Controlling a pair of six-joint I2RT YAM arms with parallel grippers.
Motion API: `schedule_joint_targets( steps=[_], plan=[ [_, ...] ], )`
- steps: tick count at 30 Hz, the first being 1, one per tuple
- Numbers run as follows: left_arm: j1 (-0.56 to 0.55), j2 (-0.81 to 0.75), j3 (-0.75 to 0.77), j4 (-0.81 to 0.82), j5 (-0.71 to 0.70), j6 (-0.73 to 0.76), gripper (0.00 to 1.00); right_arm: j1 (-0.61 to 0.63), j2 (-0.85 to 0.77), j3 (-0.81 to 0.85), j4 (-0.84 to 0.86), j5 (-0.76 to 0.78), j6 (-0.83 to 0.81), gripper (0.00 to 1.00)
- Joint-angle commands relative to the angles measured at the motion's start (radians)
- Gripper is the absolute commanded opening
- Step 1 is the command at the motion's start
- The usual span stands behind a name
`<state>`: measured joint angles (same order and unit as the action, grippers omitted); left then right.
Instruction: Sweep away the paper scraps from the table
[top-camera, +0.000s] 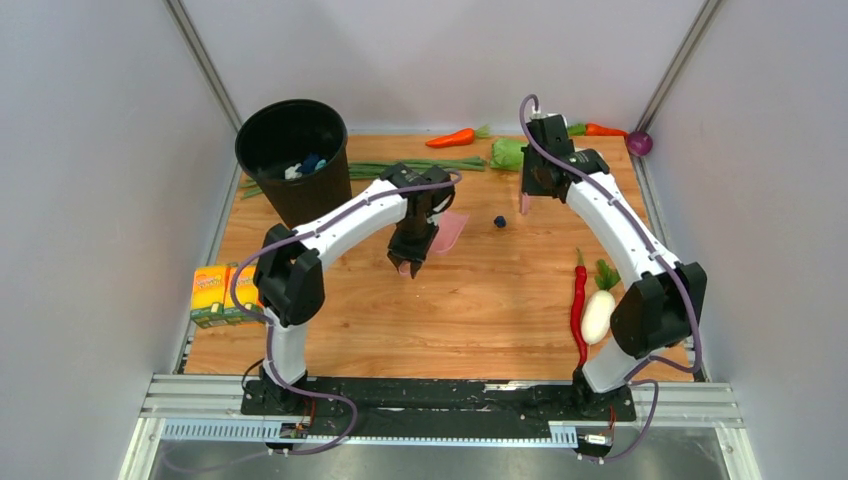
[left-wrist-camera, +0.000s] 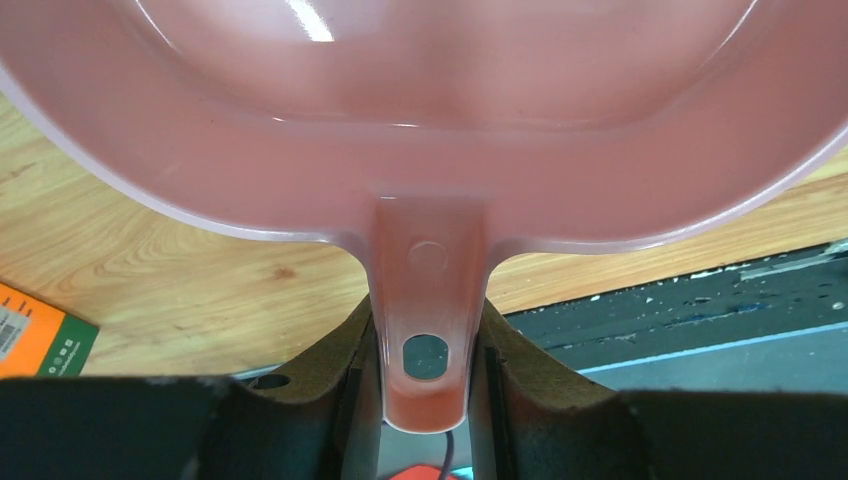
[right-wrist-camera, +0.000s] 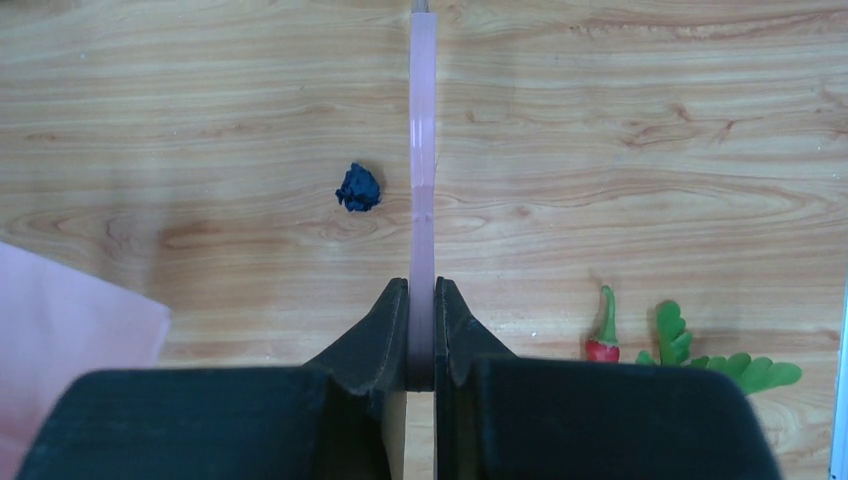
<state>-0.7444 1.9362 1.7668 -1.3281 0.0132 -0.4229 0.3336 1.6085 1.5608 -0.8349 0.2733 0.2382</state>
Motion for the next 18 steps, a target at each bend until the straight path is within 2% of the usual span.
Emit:
schedule_joint_targets(
  steps=[1, 4, 13, 18],
  plan=[
    [-0.047, 0.046, -0.001, -0.019, 0.002, 0.029, 0.00, -0.041, 0.057, 0.074, 0.072, -0.057, 0.007, 0.00],
    [-0.058, 0.078, -0.009, -0.007, 0.030, 0.030, 0.00, -0.068, 0.100, 0.085, 0.092, -0.103, 0.015, 0.00],
    [-0.104, 0.170, -0.009, 0.017, 0.059, 0.041, 0.00, -0.082, 0.177, 0.048, 0.152, -0.368, 0.004, 0.00],
    [-0.107, 0.188, -0.027, 0.026, 0.056, 0.049, 0.00, -0.084, 0.160, -0.021, 0.158, -0.407, 0.006, 0.00]
  ],
)
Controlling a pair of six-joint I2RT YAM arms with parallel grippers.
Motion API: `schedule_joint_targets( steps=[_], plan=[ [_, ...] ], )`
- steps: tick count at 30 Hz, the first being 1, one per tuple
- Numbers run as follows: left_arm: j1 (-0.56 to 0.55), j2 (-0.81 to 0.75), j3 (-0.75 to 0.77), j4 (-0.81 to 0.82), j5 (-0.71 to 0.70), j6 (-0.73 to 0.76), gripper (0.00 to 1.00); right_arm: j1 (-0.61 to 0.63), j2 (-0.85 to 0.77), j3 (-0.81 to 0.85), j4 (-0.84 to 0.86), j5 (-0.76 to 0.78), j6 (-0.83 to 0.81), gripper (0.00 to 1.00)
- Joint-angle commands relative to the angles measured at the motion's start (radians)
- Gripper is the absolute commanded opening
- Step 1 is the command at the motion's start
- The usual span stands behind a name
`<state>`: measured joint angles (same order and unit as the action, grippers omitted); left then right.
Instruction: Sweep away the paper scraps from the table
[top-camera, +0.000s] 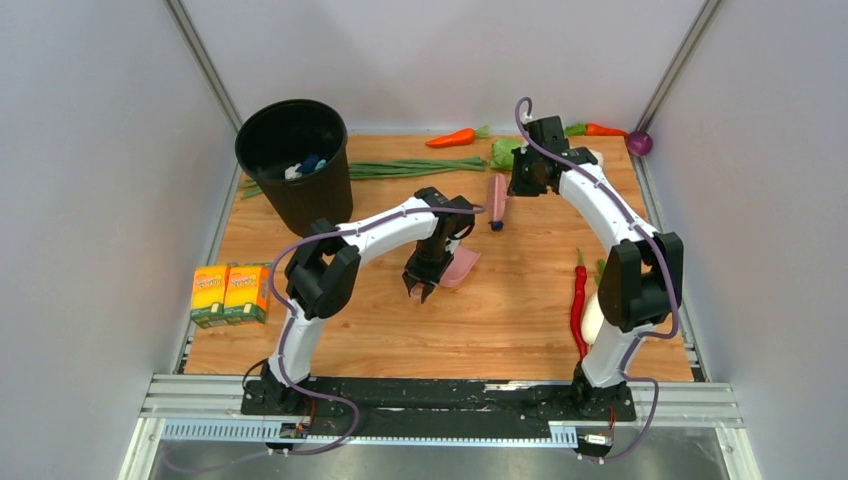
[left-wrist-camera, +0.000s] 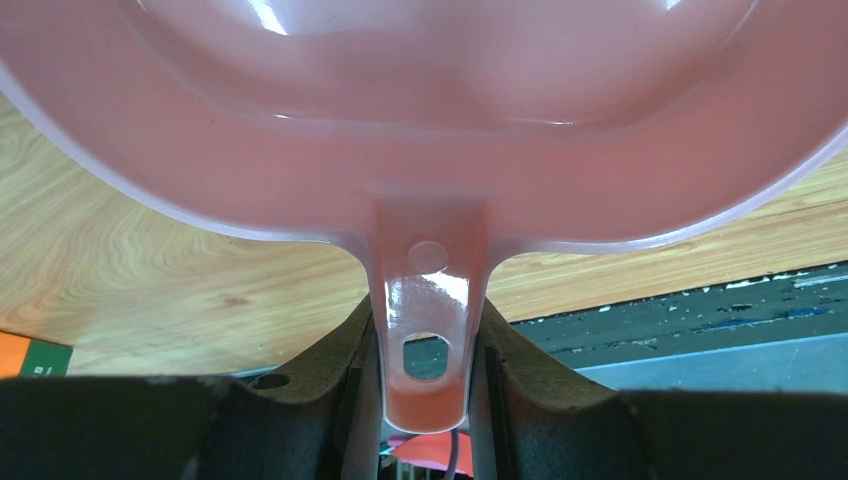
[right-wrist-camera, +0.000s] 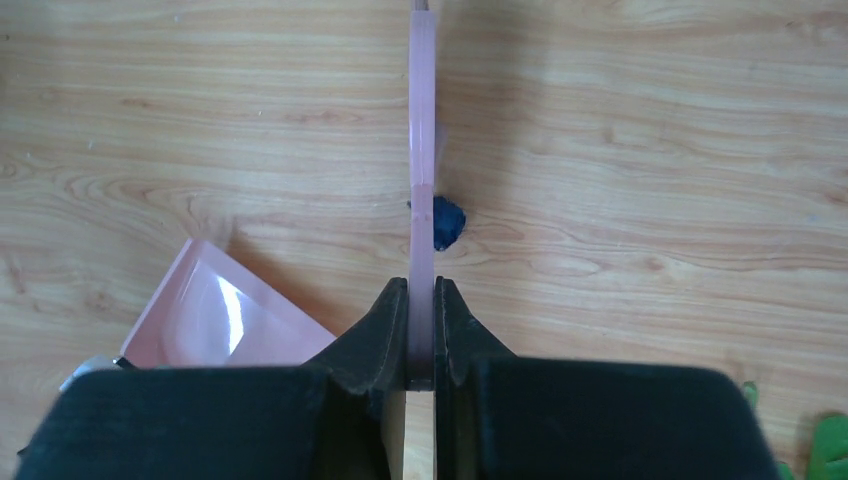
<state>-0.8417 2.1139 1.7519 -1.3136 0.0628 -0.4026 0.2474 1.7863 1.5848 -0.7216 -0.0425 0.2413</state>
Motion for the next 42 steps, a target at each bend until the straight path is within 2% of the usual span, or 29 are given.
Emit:
schedule_joint_targets(
  steps=[1, 8, 15, 19, 25, 34, 42],
  plan=[
    [-0.010, 0.015, -0.012, 0.013, 0.003, 0.030, 0.00, 0.003, -0.027, -0.061, 0.045, -0.099, 0.004, 0.00],
    [-0.025, 0.046, -0.019, 0.011, -0.034, 0.041, 0.00, 0.004, -0.096, -0.144, 0.044, -0.114, 0.030, 0.00],
    [-0.062, 0.072, 0.023, 0.011, -0.029, 0.042, 0.00, -0.031, -0.128, 0.001, 0.040, -0.132, 0.070, 0.00],
    [-0.063, 0.066, 0.023, 0.013, -0.029, 0.044, 0.00, -0.075, -0.130, 0.034, 0.040, -0.068, 0.084, 0.00],
    [-0.069, 0.069, 0.024, 0.017, -0.027, 0.041, 0.00, -0.112, -0.117, -0.069, 0.039, 0.018, 0.066, 0.00],
    [-0.089, 0.067, 0.006, 0.030, -0.027, 0.039, 0.00, -0.097, -0.113, -0.249, 0.082, -0.216, 0.056, 0.00],
    [-0.091, 0.078, 0.006, 0.028, -0.054, 0.048, 0.00, -0.060, -0.157, -0.358, 0.103, -0.258, 0.012, 0.00]
  ],
)
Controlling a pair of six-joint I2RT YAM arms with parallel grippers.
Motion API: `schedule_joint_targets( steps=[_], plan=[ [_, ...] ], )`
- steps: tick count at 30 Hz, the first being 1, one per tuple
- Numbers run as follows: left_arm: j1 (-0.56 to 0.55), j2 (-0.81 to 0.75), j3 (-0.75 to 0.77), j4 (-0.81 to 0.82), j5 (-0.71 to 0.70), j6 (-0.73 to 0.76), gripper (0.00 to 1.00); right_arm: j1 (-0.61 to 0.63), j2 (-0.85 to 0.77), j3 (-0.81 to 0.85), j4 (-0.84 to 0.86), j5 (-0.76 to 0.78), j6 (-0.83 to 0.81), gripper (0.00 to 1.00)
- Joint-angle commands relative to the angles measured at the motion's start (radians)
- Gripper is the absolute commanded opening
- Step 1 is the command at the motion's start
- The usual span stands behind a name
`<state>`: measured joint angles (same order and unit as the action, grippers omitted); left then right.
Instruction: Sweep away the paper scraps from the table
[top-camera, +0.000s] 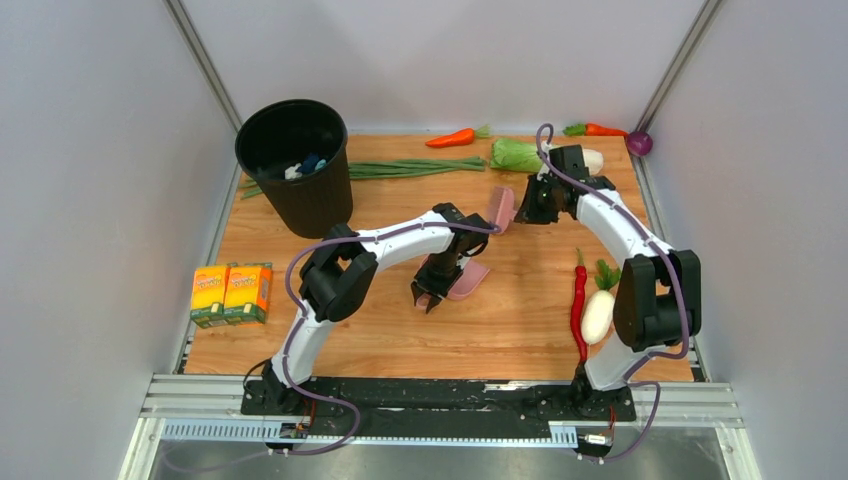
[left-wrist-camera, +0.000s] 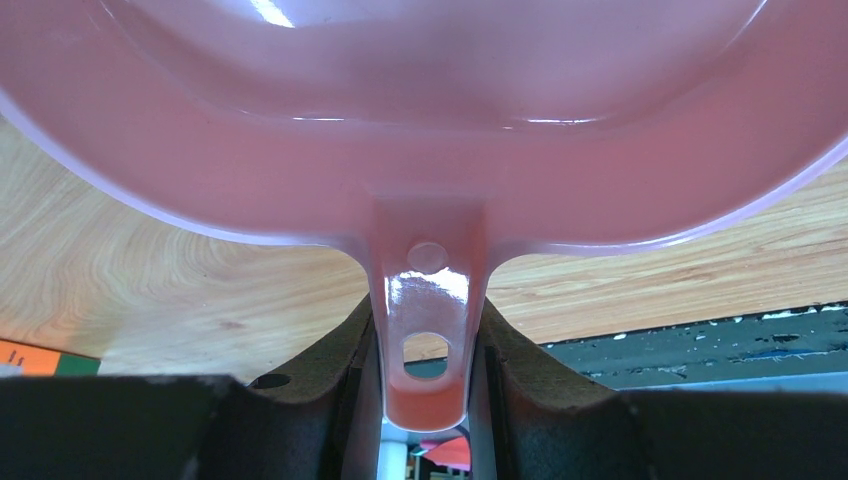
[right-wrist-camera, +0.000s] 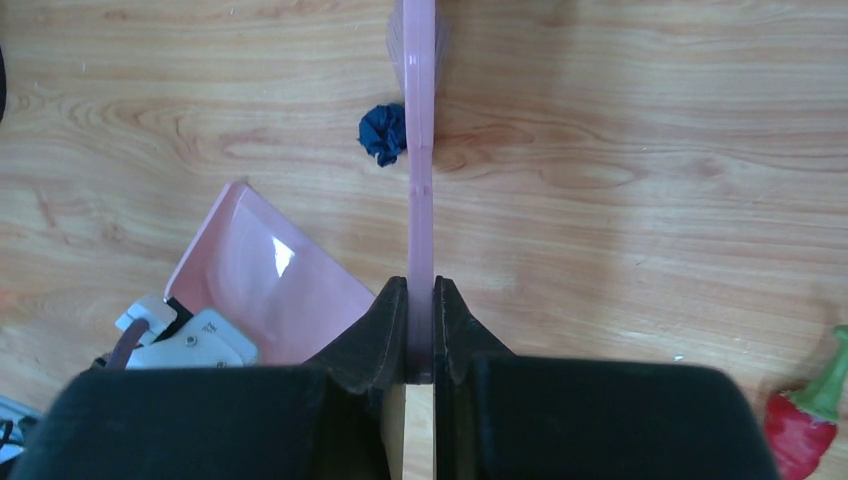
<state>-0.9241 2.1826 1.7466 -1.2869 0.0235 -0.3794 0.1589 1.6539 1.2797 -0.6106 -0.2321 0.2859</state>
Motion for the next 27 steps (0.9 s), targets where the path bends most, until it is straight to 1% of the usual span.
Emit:
schedule_joint_targets(
  steps=[1, 5, 6, 10, 18, 22, 27],
  plan=[
    [-0.007, 0.009, 0.011, 0.000, -0.017, 0.027, 0.00, 0.039, -0.026, -0.063, -0.005, -0.078, -0.037, 0.00],
    [-0.007, 0.006, -0.002, 0.011, -0.020, 0.028, 0.00, 0.103, -0.045, -0.097, 0.006, -0.082, -0.056, 0.00],
    [-0.007, 0.005, -0.012, 0.018, -0.052, 0.028, 0.00, 0.122, -0.049, -0.103, 0.008, -0.076, -0.062, 0.00],
    [-0.009, 0.006, -0.042, 0.021, -0.085, 0.039, 0.00, 0.197, -0.063, -0.118, 0.012, -0.059, -0.086, 0.00],
    [-0.005, -0.024, -0.091, 0.035, -0.117, 0.042, 0.00, 0.212, -0.129, -0.175, 0.020, -0.084, -0.097, 0.00],
    [-0.004, -0.038, -0.119, 0.037, -0.131, 0.042, 0.00, 0.211, -0.198, -0.189, -0.021, -0.069, -0.074, 0.00],
    [0.013, -0.089, -0.186, 0.049, -0.132, 0.036, 0.00, 0.212, -0.270, -0.165, -0.084, -0.049, -0.041, 0.00]
  ],
)
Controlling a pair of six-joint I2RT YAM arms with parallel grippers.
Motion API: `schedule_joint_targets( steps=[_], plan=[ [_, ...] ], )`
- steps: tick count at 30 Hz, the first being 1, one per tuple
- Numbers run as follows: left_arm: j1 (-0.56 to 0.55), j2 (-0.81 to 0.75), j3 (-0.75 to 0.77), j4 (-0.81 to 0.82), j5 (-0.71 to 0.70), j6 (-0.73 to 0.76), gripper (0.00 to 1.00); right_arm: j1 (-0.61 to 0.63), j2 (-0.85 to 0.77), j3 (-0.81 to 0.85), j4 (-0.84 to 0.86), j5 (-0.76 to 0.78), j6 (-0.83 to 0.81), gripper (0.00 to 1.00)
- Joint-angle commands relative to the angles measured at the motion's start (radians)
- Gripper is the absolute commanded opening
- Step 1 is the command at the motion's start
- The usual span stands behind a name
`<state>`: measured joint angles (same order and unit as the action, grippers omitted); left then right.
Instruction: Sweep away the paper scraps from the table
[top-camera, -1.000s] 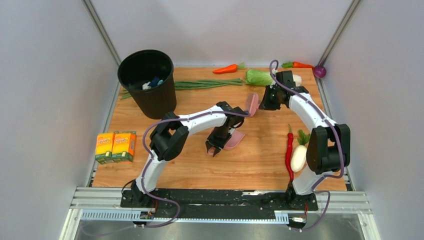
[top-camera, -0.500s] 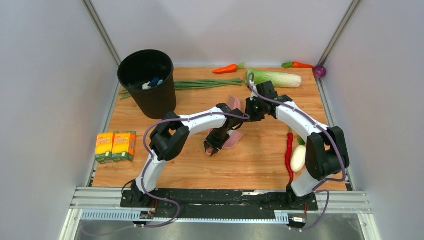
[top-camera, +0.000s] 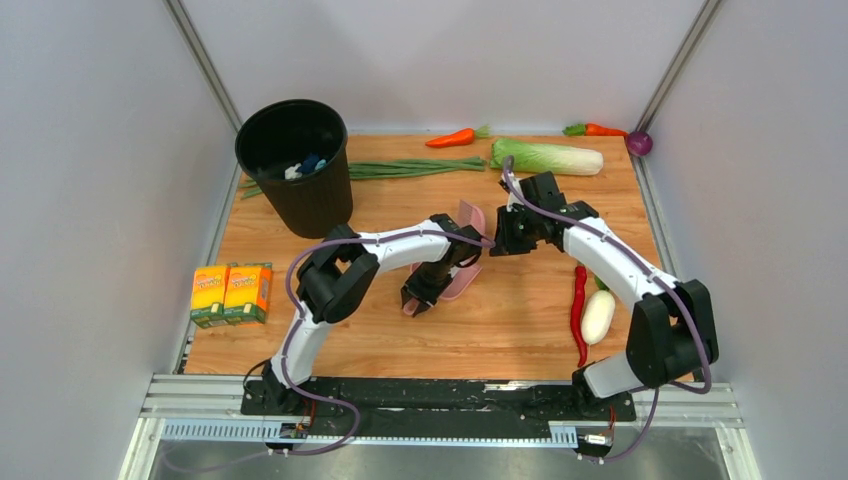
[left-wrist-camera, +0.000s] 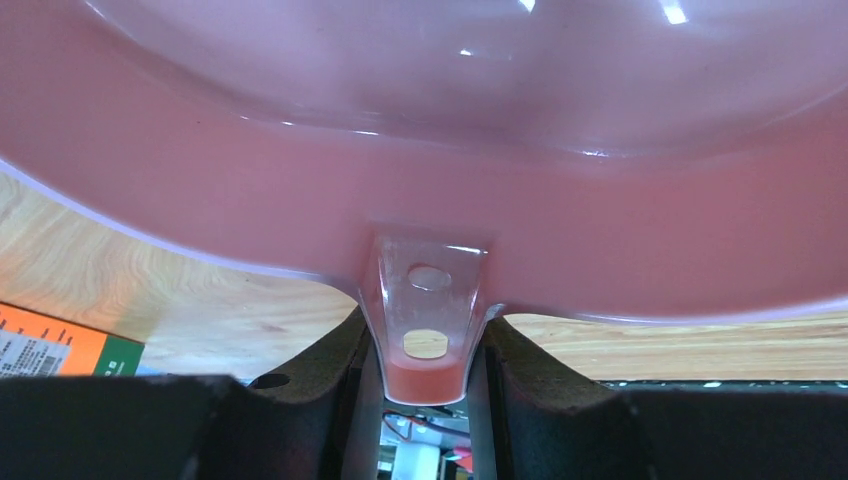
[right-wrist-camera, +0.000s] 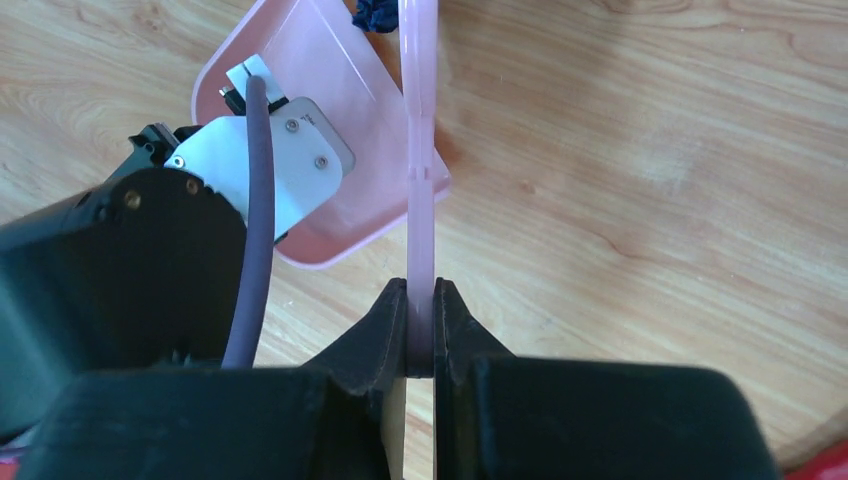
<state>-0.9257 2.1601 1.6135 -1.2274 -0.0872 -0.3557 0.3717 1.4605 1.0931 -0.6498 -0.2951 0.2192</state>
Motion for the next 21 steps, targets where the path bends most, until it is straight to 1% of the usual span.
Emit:
schedule_joint_targets(
  steps=[1, 6, 11, 14, 16, 19, 21],
  plan=[
    [0.019, -0.086, -0.070, -0.009, -0.020, 0.014, 0.00, -0.001, -0.089, 0.033, -0.048, 0.022, 0.035, 0.00],
    [0.030, -0.128, -0.112, -0.038, -0.002, 0.032, 0.00, -0.001, -0.074, 0.105, -0.053, 0.102, 0.071, 0.00],
    [0.045, -0.120, -0.093, -0.106, -0.035, 0.057, 0.00, -0.002, 0.027, 0.201, -0.041, 0.140, 0.094, 0.00],
    [0.070, -0.115, -0.087, -0.106, -0.006, 0.058, 0.00, -0.001, 0.090, 0.232, -0.013, 0.152, 0.094, 0.00],
    [0.087, -0.114, -0.076, -0.101, 0.018, 0.057, 0.00, -0.002, 0.138, 0.232, 0.025, 0.140, 0.079, 0.00],
    [0.120, -0.117, -0.061, -0.089, 0.064, 0.061, 0.00, -0.002, 0.221, 0.237, 0.036, 0.116, 0.063, 0.00],
    [0.134, -0.115, -0.063, -0.084, 0.072, 0.067, 0.00, -0.001, 0.241, 0.216, 0.064, 0.059, 0.057, 0.00]
  ],
)
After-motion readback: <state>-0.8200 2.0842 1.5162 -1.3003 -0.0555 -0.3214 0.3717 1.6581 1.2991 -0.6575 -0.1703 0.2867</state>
